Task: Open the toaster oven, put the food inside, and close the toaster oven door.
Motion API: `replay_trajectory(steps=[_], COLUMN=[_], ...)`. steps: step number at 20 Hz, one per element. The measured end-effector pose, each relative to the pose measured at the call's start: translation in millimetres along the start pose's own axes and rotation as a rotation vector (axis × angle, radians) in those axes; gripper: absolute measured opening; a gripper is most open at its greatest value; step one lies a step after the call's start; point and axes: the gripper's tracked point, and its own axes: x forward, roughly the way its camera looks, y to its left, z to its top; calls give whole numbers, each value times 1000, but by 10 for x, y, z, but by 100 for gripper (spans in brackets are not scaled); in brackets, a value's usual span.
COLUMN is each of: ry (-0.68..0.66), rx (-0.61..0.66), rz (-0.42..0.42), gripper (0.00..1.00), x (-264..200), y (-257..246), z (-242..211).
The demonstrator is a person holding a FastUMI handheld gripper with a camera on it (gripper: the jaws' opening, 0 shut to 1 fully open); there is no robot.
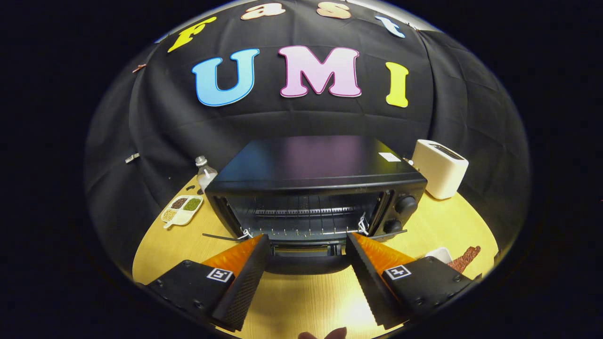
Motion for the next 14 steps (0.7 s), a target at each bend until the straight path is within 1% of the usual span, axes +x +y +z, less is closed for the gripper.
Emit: replay_trajectory(steps=[10, 12, 14], ry=[75, 111, 179], rx=[-34, -42, -43], rz=[-11, -11, -13], gripper=[100, 100, 99], x=[-152, -146, -131], y=[-24, -35, -85], z=[-433, -586, -820])
